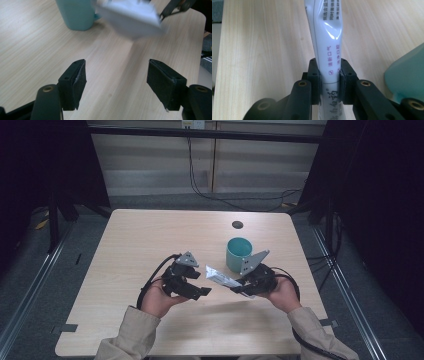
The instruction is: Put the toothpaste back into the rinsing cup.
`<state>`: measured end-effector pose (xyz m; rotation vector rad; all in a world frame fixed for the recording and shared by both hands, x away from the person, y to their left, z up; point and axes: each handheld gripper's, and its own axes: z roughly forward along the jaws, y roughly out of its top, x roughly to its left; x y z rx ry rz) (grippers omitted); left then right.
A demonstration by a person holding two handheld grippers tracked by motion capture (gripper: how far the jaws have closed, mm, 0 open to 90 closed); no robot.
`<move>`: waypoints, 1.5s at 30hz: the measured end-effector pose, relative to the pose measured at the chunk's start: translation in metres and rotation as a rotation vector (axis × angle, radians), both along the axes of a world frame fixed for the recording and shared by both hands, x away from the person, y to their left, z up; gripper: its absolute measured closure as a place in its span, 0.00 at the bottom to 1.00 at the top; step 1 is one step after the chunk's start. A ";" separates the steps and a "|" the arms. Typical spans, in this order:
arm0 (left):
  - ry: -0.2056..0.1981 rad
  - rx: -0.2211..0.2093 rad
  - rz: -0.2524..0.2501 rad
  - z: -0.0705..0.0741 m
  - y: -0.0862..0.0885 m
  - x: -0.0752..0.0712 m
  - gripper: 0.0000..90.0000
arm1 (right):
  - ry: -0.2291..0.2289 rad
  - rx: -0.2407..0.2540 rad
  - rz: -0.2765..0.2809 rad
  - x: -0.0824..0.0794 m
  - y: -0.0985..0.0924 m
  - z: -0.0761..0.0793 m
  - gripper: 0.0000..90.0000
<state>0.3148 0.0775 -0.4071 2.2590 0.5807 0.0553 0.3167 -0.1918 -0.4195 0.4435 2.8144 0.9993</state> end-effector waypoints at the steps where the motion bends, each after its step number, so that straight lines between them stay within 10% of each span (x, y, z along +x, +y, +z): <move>1: 0.003 0.000 0.003 -0.003 0.001 -0.001 0.33 | 0.001 0.014 -0.010 0.001 -0.001 0.001 0.83; 15: 0.020 0.084 0.028 -0.044 0.008 -0.005 0.26 | -0.010 0.141 -0.112 0.010 -0.013 0.006 0.83; 45: -0.003 0.090 0.096 -0.080 0.031 -0.016 0.24 | -0.040 0.393 -0.294 0.035 -0.021 0.019 0.83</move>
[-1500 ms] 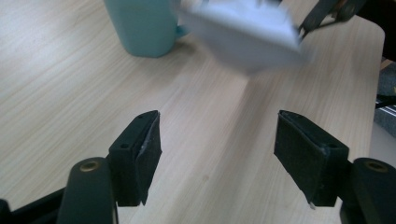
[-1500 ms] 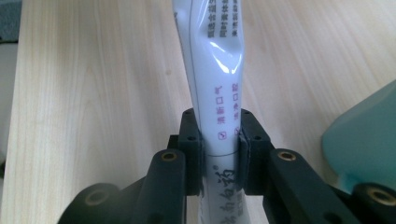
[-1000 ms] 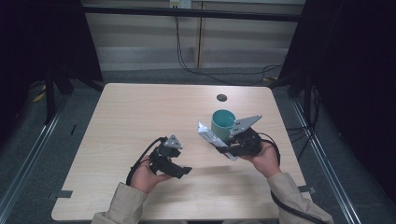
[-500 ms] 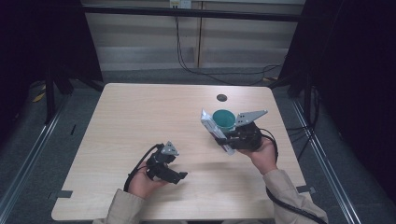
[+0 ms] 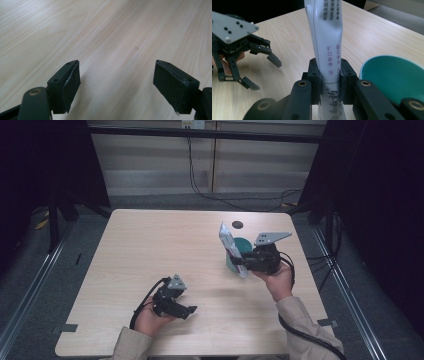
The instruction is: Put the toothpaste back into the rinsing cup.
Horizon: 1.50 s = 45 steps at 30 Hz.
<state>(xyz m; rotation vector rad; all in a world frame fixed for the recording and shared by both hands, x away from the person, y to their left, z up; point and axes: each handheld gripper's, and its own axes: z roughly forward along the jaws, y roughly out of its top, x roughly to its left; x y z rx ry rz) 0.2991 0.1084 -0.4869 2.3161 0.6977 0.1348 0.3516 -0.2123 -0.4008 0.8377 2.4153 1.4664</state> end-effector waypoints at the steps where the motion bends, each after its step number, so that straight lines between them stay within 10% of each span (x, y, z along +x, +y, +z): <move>1: 0.002 0.001 -0.001 -0.001 0.001 0.000 0.24 | 0.000 0.001 -0.008 0.001 0.000 0.001 0.83; 32: -0.064 0.032 -0.042 -0.013 0.005 -0.005 0.21 | -0.021 0.150 -0.087 0.017 -0.011 0.012 0.83; 45: -0.096 -0.024 -0.048 -0.019 0.010 -0.008 0.18 | -0.042 0.174 -0.108 0.023 -0.011 0.017 0.83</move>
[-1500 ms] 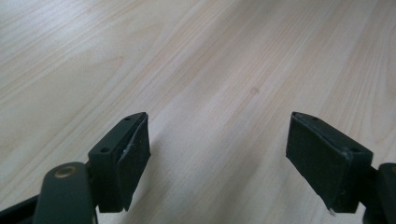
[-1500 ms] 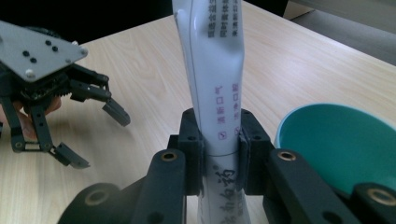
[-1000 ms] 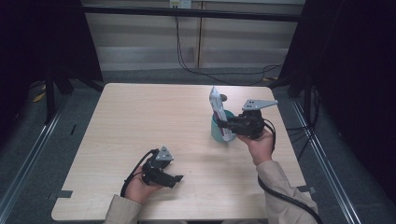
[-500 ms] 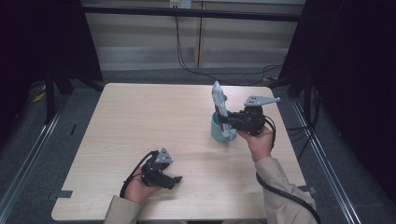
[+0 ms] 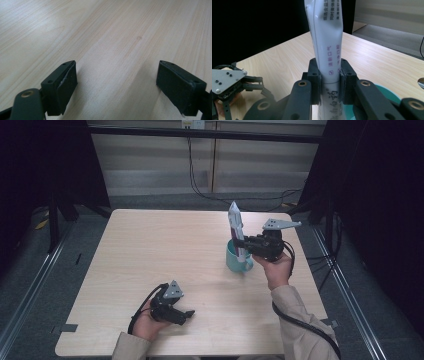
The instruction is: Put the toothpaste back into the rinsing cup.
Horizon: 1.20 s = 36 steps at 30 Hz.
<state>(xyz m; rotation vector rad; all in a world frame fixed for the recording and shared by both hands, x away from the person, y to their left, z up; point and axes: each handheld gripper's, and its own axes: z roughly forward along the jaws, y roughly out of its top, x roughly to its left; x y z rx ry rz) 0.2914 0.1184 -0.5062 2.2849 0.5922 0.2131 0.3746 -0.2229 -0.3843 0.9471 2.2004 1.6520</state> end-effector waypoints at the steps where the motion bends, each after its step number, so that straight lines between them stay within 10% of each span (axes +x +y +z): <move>1: -0.003 -0.007 -0.001 -0.001 0.000 0.000 0.18 | 0.001 0.003 -0.001 0.000 0.000 0.000 0.83; 36: -0.008 -0.020 -0.005 -0.002 0.003 -0.001 0.18 | -0.013 0.029 -0.066 0.024 -0.002 -0.009 0.83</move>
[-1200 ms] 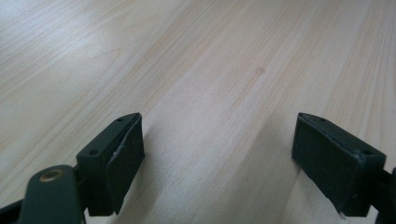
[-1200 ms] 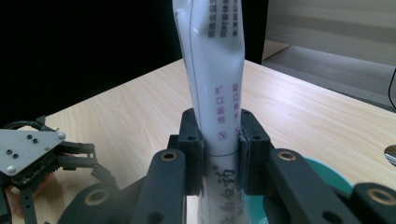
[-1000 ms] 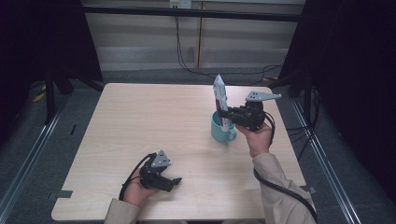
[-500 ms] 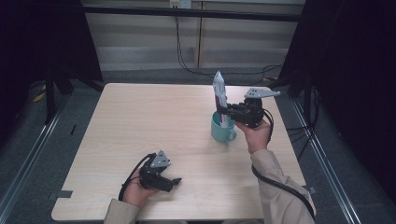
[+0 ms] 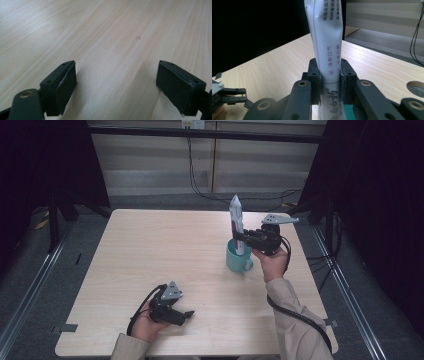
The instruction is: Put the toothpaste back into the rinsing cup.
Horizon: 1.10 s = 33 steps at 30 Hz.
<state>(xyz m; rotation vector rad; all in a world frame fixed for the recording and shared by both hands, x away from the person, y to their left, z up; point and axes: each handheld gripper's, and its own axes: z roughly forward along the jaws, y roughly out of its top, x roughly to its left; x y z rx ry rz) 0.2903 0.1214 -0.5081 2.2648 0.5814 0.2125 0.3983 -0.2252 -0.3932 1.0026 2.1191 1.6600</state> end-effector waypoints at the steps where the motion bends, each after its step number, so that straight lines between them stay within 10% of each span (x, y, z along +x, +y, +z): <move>1: 0.000 -0.002 -0.001 0.000 0.000 0.000 0.18 | 0.002 -0.002 -0.007 0.000 -0.001 -0.001 0.83; 33: -0.007 0.002 -0.003 0.000 0.000 -0.001 0.19 | 0.021 -0.049 -0.057 0.011 -0.004 -0.025 0.83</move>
